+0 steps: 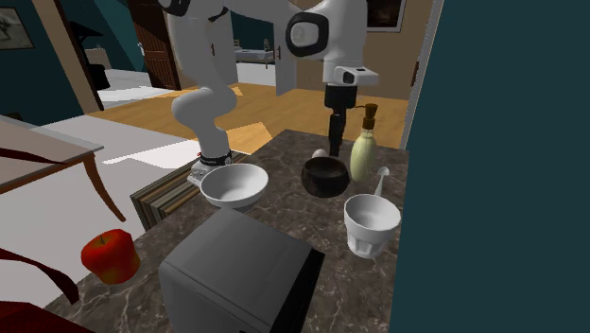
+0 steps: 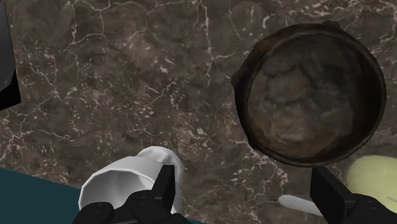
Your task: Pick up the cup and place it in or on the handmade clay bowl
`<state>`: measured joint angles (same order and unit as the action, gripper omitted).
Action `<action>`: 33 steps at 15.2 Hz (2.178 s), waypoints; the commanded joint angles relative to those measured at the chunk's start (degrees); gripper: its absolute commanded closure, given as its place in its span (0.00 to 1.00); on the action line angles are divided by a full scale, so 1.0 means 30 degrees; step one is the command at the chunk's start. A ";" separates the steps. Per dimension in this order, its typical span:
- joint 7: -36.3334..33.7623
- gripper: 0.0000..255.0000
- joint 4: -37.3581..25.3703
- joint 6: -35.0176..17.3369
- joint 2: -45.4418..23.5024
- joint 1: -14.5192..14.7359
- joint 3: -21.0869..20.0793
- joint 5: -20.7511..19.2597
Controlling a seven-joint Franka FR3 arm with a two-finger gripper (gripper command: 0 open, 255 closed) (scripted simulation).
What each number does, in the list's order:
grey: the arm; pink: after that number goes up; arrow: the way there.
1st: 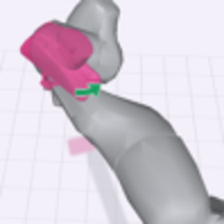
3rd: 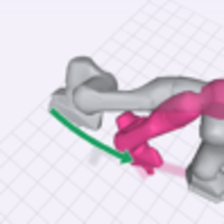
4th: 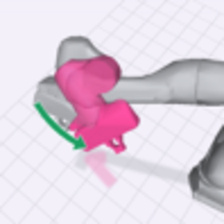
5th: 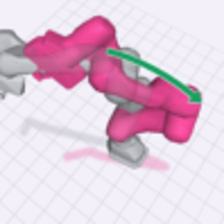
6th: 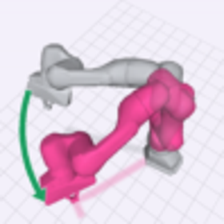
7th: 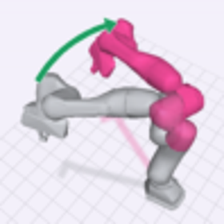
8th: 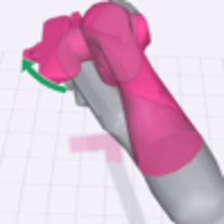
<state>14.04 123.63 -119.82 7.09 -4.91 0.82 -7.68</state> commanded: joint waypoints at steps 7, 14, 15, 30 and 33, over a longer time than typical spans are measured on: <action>0.0489 0.00 -0.4520 -0.1550 -0.5795 -0.0442 0.0435 -0.0505; 0.0611 0.00 -0.5667 -0.2564 -0.7874 -0.0632 0.0580 -0.0623; 0.0603 0.00 -0.5595 -0.2774 -0.8011 -0.0650 0.0592 -0.0635; 0.0583 1.00 -0.5429 -0.3308 -0.8374 -0.0697 0.0624 -0.0668; 0.0584 1.00 -0.5425 -0.3308 -0.8371 -0.0698 0.0625 -0.0668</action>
<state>15.79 107.35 -129.74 -18.01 -7.00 2.68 -9.69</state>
